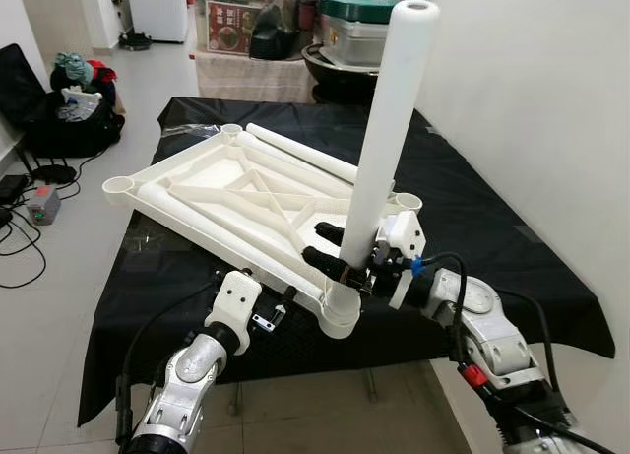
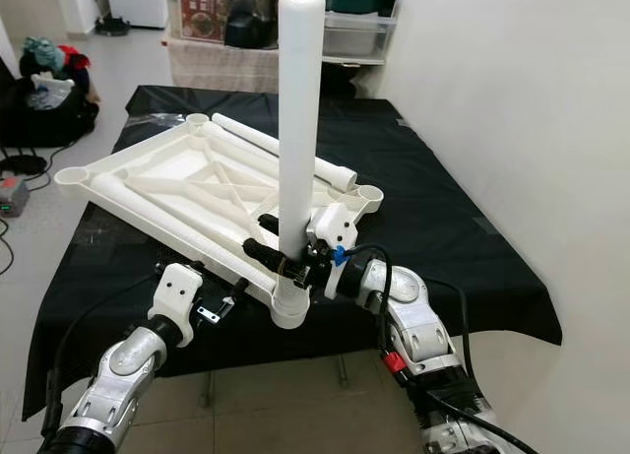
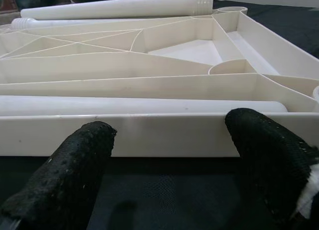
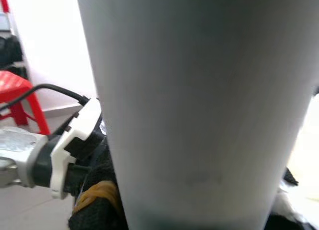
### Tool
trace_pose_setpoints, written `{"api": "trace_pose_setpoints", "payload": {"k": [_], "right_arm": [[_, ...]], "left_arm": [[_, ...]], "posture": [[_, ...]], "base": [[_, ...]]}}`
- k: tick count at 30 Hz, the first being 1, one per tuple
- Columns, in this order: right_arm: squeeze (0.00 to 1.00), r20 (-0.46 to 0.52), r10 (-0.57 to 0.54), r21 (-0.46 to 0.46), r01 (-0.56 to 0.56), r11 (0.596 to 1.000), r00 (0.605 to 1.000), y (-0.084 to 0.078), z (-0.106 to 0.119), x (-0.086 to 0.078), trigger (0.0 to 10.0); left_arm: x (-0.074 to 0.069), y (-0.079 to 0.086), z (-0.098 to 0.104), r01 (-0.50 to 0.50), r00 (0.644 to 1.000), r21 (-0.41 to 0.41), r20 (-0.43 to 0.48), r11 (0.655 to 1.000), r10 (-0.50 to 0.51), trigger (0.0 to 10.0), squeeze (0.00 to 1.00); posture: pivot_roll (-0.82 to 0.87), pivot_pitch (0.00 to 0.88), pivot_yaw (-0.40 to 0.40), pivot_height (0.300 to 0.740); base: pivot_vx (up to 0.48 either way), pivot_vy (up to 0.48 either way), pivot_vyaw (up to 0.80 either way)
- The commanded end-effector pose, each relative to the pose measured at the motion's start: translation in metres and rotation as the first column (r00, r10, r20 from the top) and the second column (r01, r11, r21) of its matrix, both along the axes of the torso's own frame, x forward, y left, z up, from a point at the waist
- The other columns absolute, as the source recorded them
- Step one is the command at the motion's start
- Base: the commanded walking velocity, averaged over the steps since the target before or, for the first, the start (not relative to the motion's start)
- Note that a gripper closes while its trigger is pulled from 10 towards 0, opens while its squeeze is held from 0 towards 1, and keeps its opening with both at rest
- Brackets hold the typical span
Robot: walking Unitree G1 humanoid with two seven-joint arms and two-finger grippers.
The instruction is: Building children table
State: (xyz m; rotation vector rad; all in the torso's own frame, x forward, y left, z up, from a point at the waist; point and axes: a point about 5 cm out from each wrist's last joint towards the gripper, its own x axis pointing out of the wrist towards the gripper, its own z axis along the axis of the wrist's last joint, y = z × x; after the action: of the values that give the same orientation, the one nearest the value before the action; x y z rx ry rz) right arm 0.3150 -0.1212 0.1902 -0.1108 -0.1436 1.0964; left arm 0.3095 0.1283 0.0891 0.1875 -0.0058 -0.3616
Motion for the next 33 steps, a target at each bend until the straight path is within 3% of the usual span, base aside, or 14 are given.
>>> {"api": "trace_pose_setpoints", "payload": {"k": [1,6,8,20,29,33], "right_arm": [[0.00,-0.215,0.045,-0.042,-0.055,0.998,0.976,0.003,-0.040,-0.008,10.0],[0.00,-0.350,0.130,0.105,-0.099,0.989,0.928,0.001,-0.042,-0.008,10.0],[0.00,-0.355,0.141,0.110,-0.108,0.988,0.924,0.001,-0.042,-0.009,10.0],[0.00,-0.358,0.159,0.087,-0.137,0.987,0.920,0.005,-0.046,-0.008,10.0],[0.00,-0.279,0.062,-0.008,-0.067,0.998,0.958,0.005,-0.049,-0.002,10.0],[0.00,-0.280,0.062,-0.003,-0.065,0.998,0.958,0.005,-0.049,-0.002,10.0]], "left_arm": [[-0.001,-0.002,-0.005,0.010,1.000,0.006,-0.023,1.000,-0.010,10.0,0.00],[-0.002,-0.003,-0.006,0.011,1.000,0.005,-0.027,1.000,-0.010,10.0,0.00],[-0.002,-0.003,-0.006,0.011,1.000,0.005,-0.027,1.000,-0.011,10.0,0.00],[-0.003,-0.003,-0.006,0.008,1.000,0.003,-0.026,1.000,-0.008,10.0,0.00],[-0.002,-0.003,-0.006,0.009,1.000,0.003,-0.026,1.000,-0.009,10.0,0.00],[-0.001,-0.004,-0.006,0.011,1.000,0.003,-0.027,1.000,-0.011,10.0,0.00]], "posture": [[0.06,0.000,-0.136,0.740],[0.07,0.000,-0.141,0.740],[0.07,0.000,-0.141,0.740],[0.08,0.000,-0.149,0.740],[0.07,0.000,-0.145,0.740],[0.07,0.000,-0.143,0.740]], "base": [[0.000,0.000,0.00],[0.000,0.000,0.00],[0.000,0.000,0.00],[0.000,0.000,0.00],[0.000,0.000,0.00],[0.000,0.000,0.00]]}}
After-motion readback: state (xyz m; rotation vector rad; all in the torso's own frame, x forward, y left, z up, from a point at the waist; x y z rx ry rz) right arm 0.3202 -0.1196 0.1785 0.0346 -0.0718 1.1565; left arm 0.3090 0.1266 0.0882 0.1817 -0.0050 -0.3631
